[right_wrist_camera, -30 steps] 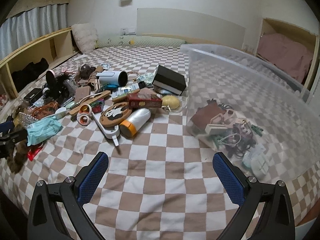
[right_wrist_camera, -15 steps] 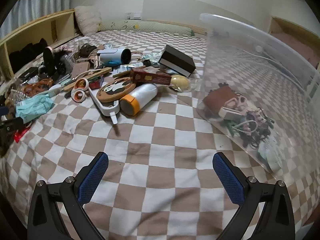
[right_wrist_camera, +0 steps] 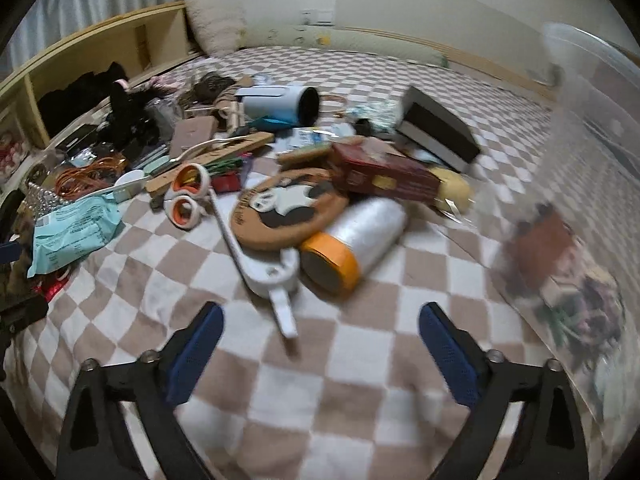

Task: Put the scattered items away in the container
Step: 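Reach the right gripper to the white thread spool and close on it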

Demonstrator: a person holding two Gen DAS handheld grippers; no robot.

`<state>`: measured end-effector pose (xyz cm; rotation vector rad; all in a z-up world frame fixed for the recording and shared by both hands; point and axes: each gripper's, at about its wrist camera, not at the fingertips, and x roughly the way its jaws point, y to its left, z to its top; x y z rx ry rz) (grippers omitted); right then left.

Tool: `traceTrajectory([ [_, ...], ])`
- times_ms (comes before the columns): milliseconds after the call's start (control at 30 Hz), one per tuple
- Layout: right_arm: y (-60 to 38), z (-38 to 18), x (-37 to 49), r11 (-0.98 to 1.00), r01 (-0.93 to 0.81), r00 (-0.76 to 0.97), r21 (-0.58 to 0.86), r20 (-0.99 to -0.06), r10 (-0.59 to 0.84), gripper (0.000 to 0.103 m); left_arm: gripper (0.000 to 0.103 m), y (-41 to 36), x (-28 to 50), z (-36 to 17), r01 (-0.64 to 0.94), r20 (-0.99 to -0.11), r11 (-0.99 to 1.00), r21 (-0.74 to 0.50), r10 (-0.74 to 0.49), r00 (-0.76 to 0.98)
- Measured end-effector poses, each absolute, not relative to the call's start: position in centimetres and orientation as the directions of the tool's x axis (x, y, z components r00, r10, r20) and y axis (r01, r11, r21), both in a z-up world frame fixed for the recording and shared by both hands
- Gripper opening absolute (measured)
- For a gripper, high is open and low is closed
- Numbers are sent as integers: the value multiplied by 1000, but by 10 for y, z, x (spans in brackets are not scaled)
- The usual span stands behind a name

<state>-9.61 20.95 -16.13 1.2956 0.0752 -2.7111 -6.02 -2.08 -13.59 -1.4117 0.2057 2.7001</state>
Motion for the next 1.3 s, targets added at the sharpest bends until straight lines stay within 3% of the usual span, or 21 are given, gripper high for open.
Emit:
traceTrajectory([
  [200, 204, -161, -120, -981, 132, -606, 143, -771, -194, 80, 103, -26, -64, -137, -120, -822, -990, 75, 6, -569],
  [333, 203, -154, -127, -982, 136, -616, 133, -764, -189, 73, 103, -28, -65, -136, -116, -821, -991, 72, 7, -570],
  [567, 214, -154, -129, -982, 158, -623, -100, -782, -21, 71, 103, -29, -66, -136, -119, -822, -991, 66, 14, -569],
  [933, 239, -173, -122, -997, 60, -612, -55, -791, 7, 69, 103, -25, -66, -138, -128, -821, -988, 82, 6, -570],
  [1100, 237, -182, -130, -995, -15, -635, -102, -768, 88, 41, 103, -22, -65, -137, -129, -814, -987, 96, -3, -581],
  [1200, 245, -187, -134, -994, -51, -631, -92, -769, 103, 33, 103, -17, -62, -136, -138, -802, -984, 113, -9, -597],
  [1267, 254, -188, -134, -996, -65, -630, -54, -772, 83, 22, 103, -13, -61, -136, -149, -798, -982, 117, -4, -603],
  [1300, 257, -186, -134, -997, -71, -631, -38, -773, 74, 12, 103, -10, -61, -136, -158, -797, -981, 111, 7, -603],
])
